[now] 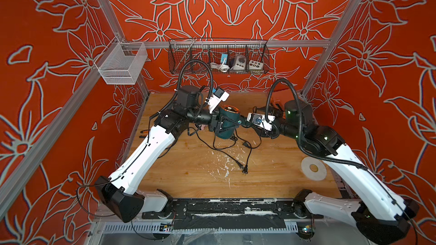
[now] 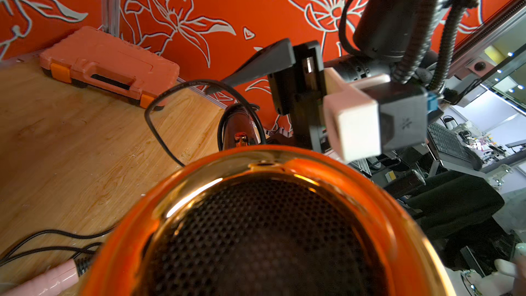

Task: Wrap the cord around the hair dryer
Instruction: Wrap the power cord around the hair dryer.

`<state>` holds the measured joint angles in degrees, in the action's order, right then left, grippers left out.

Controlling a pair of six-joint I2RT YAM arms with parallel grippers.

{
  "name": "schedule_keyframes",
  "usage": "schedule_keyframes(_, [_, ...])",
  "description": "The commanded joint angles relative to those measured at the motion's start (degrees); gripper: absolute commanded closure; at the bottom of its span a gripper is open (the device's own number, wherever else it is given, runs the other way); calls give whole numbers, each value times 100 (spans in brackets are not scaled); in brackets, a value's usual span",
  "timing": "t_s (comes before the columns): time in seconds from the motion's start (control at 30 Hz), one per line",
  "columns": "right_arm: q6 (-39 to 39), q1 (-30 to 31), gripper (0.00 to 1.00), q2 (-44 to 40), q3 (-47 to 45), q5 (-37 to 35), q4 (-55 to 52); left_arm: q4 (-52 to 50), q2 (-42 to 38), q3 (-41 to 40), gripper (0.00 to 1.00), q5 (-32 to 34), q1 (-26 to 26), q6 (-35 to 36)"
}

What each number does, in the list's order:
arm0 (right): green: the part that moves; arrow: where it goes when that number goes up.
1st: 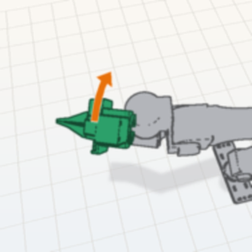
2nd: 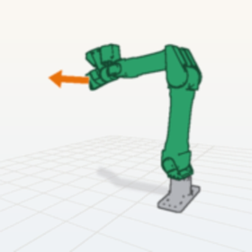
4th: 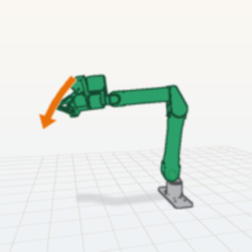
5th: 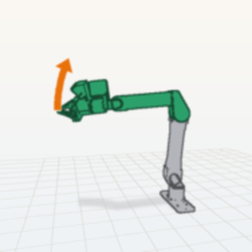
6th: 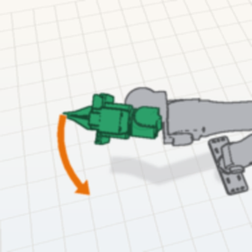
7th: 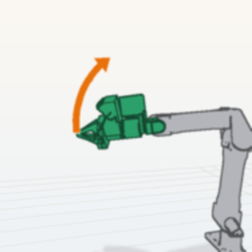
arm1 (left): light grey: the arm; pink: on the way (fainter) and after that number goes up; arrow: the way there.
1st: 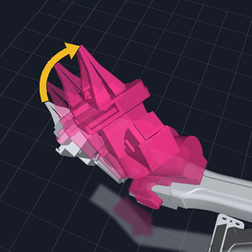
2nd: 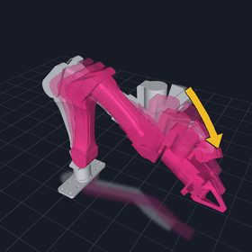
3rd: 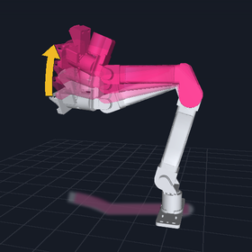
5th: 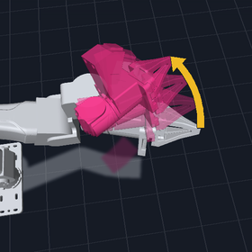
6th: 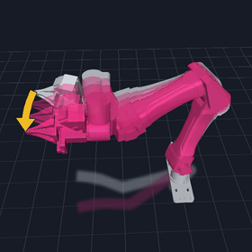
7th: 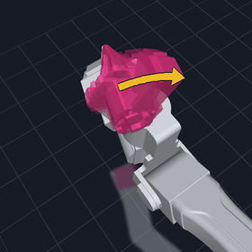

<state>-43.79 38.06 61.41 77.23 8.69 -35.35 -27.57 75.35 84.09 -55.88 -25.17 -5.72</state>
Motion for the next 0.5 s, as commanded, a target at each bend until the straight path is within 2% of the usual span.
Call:
schedule_keyframes(0.0, [444, -128, 21, -433, 241, -3, 354, 455, -376, -20, 100, 33, 285, -303])
schedule_keyframes(0.13, [951, -264, 16, -885, 0, 92, 525, 621, -486, 131, 100, 16, 407, -479])
schedule_keyframes(0.47, [2160, -982, 10, -2030, -1467, -154, 1205, 1091, -572, 384, 100, -29, 466, -935])
